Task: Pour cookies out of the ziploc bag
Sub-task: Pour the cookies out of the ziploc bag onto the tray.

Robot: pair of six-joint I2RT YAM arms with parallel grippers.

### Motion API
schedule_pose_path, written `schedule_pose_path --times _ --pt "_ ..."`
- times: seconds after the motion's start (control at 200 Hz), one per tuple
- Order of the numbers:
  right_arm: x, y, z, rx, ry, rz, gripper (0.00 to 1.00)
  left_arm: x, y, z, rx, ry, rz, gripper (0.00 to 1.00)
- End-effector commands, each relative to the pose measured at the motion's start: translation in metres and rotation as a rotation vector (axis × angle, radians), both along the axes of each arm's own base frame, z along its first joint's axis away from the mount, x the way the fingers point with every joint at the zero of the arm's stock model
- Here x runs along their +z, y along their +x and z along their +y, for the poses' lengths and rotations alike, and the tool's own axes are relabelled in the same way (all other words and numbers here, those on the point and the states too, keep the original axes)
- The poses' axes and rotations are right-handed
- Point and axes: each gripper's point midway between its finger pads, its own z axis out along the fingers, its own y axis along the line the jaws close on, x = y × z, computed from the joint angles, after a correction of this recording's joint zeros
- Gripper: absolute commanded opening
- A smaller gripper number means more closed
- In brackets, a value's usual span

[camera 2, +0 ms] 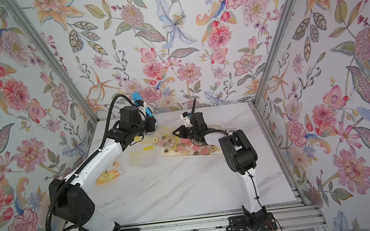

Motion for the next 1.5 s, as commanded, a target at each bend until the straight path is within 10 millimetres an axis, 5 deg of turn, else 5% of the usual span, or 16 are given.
schedule_pose_path --times 0.0,0.185,0.535,1.006,1.281,1.496 --pt "-0.008 0.008 -0.010 -0.035 -0.027 0.022 0.00 0.008 0.002 0.003 0.013 -0.024 -0.036 0.00" --pt "-0.002 0.013 -0.035 -0.076 -0.027 0.014 0.00 -0.003 0.002 -0.017 -0.016 -0.038 -0.023 0.00" --pt "0.008 0.017 -0.070 -0.130 -0.020 0.008 0.00 0.016 0.007 -0.055 -0.070 -0.041 -0.053 0.00" --pt "0.008 -0.001 -0.015 0.001 0.048 0.040 0.00 0.054 -0.002 -0.016 -0.008 0.026 -0.106 0.00" --pt "-0.004 -0.002 0.008 0.024 0.022 0.050 0.00 0.048 -0.003 -0.004 0.016 0.052 -0.099 0.00" --pt "-0.016 0.006 0.002 -0.015 -0.001 0.065 0.00 0.033 0.001 -0.007 0.009 0.053 -0.081 0.00"
